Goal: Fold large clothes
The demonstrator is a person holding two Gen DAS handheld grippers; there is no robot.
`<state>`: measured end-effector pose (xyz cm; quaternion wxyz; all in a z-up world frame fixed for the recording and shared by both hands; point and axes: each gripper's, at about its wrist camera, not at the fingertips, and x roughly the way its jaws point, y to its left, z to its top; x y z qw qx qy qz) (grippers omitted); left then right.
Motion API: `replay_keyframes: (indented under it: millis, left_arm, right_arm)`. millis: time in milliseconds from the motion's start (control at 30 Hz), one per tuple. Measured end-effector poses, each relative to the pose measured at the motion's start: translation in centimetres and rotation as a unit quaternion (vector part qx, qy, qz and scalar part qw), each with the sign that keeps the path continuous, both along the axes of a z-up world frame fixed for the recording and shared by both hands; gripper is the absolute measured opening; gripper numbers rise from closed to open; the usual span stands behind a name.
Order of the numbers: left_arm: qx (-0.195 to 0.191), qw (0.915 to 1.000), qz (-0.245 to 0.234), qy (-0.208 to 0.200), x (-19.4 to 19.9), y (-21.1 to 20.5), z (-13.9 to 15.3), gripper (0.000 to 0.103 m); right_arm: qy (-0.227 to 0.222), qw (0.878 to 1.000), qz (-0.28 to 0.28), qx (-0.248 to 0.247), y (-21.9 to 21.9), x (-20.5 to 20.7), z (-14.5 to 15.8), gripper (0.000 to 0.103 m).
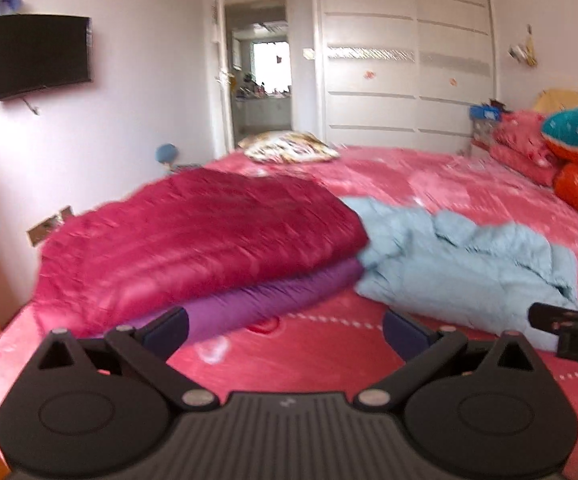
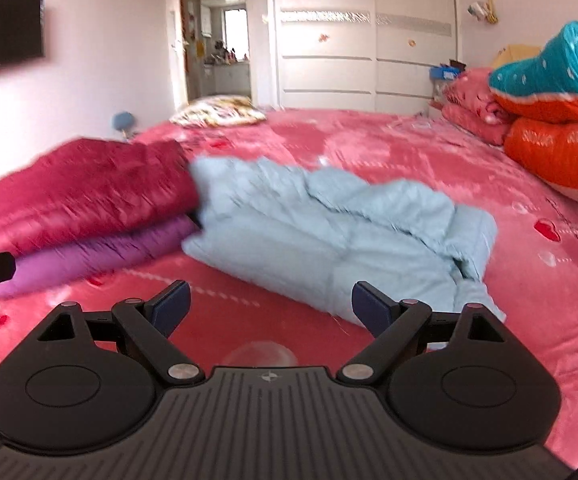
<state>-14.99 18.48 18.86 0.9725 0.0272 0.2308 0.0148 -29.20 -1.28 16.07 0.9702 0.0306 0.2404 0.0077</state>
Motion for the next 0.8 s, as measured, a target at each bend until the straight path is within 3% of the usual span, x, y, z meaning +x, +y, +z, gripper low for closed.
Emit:
replay_keyframes:
  millis: [300, 800]
  left_arm:
    - [-0.016, 0.9992, 0.018, -0.032, -2.5, 3.5, 2.7, 0.102]
    - [-0.011, 0.9963, -0.065, -0.055, -5.1, -0.7, 5.0, 0.102]
  right_arm:
    - [-0.026, 1.000, 0.000, 0.007, 1.1, -2.1, 2.4, 0.103]
    - [-0.056, 0.994, -0.088, -0.030, 1.2, -3.0, 2.5, 0.103]
